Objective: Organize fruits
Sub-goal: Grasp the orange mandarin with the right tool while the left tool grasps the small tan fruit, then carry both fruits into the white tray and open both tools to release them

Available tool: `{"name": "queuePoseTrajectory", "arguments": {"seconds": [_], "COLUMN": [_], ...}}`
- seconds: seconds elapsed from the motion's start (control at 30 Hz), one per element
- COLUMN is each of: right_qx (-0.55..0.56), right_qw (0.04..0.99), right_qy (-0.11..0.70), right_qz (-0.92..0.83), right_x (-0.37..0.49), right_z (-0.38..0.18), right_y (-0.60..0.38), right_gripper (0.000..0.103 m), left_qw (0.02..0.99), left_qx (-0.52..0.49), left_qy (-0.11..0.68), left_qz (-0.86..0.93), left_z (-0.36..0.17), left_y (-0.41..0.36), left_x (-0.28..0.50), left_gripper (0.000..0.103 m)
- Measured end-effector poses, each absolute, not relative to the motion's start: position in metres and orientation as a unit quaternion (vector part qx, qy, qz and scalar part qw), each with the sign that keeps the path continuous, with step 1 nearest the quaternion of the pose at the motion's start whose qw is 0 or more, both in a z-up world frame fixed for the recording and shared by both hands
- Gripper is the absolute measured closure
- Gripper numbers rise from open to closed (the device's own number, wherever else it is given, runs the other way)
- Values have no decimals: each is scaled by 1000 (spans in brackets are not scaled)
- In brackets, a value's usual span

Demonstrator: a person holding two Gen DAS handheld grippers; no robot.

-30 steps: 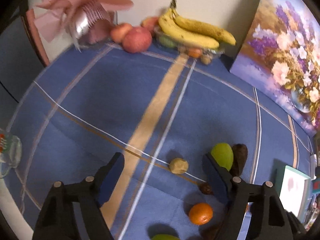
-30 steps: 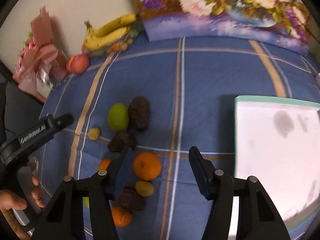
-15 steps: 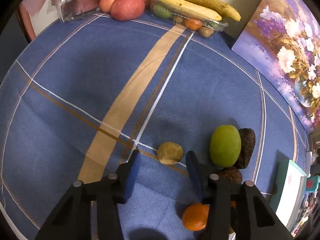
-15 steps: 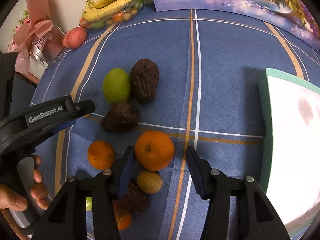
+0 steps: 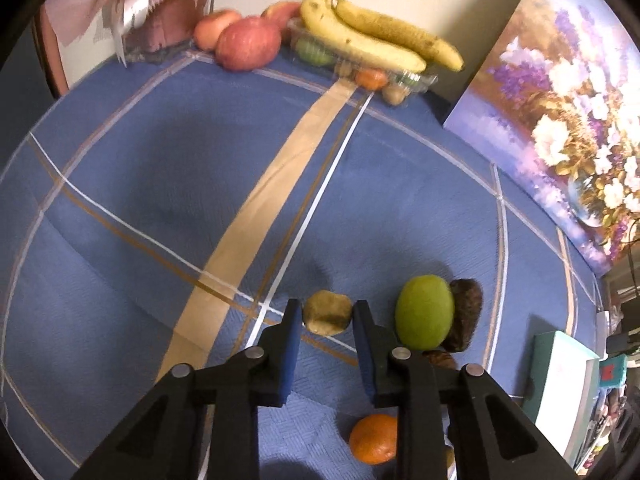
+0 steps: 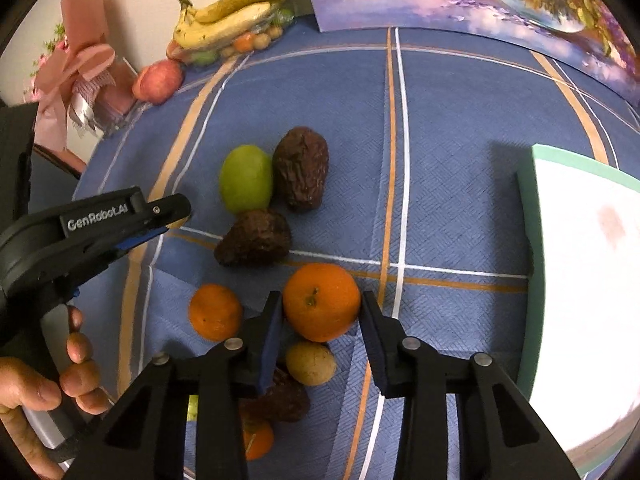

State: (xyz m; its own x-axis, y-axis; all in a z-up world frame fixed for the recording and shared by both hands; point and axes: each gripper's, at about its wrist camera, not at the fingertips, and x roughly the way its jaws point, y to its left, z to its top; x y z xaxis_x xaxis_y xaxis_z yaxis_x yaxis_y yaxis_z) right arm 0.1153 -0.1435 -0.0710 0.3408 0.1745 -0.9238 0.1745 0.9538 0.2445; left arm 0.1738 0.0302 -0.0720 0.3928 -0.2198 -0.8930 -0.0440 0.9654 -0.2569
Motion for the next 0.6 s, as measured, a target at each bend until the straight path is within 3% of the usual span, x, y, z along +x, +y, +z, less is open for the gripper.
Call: {"name": "queuePoseTrajectory", "arguments": {"seconds": [0.3, 0.6], "right_qx": [170, 176], "right_qw": [837, 838], "right_qy": [520, 508], "right_qz": [-29, -93], "right_x": [102, 77], "right_z": [-16, 4], "right_y": [-174, -228], "right_gripper": [64, 64], "left_qw": [858, 858], "left_qx": [-113, -101], "left_qy": [495, 486], "left_qz": [-78, -129], "left_z": [-10, 10], "left_y": [24, -5], "left_x": [154, 127], "left_gripper": [75, 75]}}
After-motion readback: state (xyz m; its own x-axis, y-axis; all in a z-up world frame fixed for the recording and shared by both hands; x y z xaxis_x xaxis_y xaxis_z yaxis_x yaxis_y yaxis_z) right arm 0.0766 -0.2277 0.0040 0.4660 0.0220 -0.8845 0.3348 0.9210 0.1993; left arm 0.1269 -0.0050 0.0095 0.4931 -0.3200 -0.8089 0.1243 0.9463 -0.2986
